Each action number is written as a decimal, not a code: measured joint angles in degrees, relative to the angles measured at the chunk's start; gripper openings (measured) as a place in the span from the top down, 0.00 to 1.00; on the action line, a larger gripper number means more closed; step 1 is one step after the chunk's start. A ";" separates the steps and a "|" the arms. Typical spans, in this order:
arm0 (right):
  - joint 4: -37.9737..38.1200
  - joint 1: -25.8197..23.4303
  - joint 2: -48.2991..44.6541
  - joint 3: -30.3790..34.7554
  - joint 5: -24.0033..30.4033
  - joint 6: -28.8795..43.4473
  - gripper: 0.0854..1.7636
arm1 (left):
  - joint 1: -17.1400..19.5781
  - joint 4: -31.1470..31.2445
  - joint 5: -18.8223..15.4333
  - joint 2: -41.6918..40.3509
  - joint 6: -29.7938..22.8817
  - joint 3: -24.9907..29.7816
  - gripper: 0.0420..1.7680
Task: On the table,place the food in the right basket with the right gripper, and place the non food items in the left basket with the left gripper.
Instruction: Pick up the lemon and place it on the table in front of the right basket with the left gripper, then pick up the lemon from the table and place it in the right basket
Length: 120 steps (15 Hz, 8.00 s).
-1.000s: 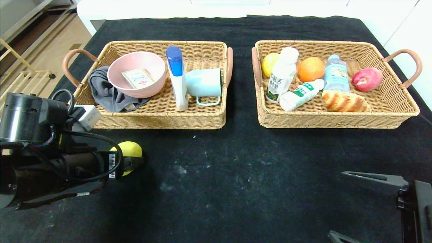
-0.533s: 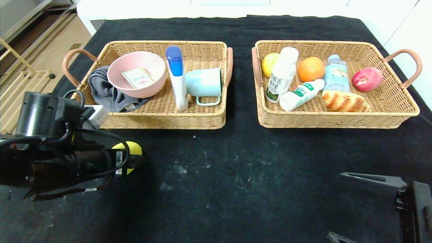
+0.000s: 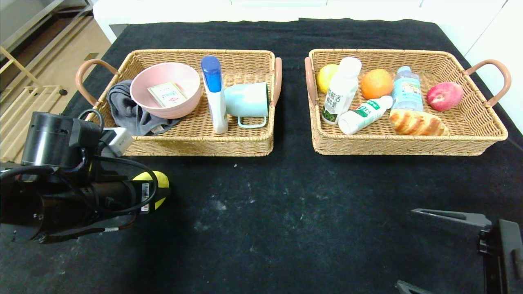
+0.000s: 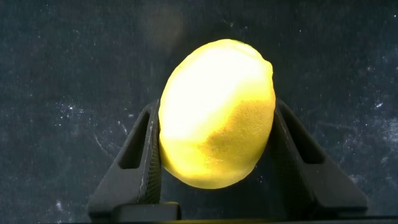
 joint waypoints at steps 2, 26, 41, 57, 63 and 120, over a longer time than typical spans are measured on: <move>-0.02 -0.04 0.26 0.00 -0.02 0.00 0.03 | 0.04 0.00 0.05 0.02 -0.02 0.07 0.43; 0.00 -2.29 -0.24 -5.33 -8.18 0.78 0.03 | -30.61 -3.52 1.87 7.01 -2.86 -13.65 0.44; 0.17 -2.99 -4.40 -6.40 -8.35 0.63 0.03 | -38.45 0.61 5.64 24.95 -2.36 -27.89 0.44; 1.72 -1.74 -5.05 -6.01 -7.83 0.67 0.03 | -39.41 -0.24 7.08 23.30 -1.96 -26.97 0.13; 3.12 -1.61 -4.92 -5.71 -7.72 0.66 0.03 | -39.44 -3.35 6.86 16.71 -0.20 -20.78 0.08; 59.34 22.14 42.24 -65.50 -53.43 54.46 0.03 | -16.64 -42.80 -18.99 -9.62 15.70 18.49 0.03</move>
